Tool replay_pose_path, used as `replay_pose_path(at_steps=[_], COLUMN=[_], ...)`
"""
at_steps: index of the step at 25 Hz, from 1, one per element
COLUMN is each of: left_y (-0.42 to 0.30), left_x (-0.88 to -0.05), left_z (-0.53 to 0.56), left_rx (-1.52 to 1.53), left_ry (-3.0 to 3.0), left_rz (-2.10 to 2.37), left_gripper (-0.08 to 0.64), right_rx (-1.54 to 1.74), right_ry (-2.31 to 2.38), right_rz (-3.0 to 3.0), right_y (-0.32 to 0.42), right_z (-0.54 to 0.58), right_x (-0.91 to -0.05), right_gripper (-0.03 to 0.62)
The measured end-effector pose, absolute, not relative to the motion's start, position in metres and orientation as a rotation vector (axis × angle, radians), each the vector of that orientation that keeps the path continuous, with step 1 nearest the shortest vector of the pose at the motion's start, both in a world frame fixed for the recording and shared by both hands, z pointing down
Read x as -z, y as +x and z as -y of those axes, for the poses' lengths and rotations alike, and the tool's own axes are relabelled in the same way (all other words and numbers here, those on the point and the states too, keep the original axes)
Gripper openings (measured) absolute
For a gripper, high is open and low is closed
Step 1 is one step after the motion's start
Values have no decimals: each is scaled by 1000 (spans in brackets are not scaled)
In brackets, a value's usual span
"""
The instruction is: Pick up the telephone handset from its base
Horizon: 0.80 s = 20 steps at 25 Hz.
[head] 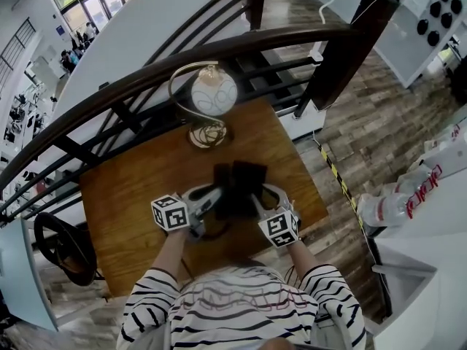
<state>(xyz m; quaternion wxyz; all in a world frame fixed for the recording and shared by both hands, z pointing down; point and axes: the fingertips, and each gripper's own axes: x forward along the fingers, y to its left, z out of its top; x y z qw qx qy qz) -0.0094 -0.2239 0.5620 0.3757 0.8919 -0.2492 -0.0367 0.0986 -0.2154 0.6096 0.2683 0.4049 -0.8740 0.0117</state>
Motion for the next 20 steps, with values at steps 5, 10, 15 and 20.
replay_pose_path(at_steps=[5, 10, 15, 20], left_y=[-26, -41, -61, -75], left_x=[-544, -531, -523, -517], left_z=[199, 175, 150, 129], left_rx=[119, 143, 152, 143], left_ry=[2311, 2322, 2322, 2338], left_rz=[651, 647, 657, 658], left_gripper=[71, 71, 71, 69], right_rx=[-134, -209, -249, -281], right_ry=[1254, 1442, 1500, 1559], right_rz=[2381, 2387, 2392, 2395], right_y=[99, 101, 93, 83], right_z=[191, 170, 145, 124], right_x=[-584, -555, -546, -534], right_gripper=[49, 2, 1, 0])
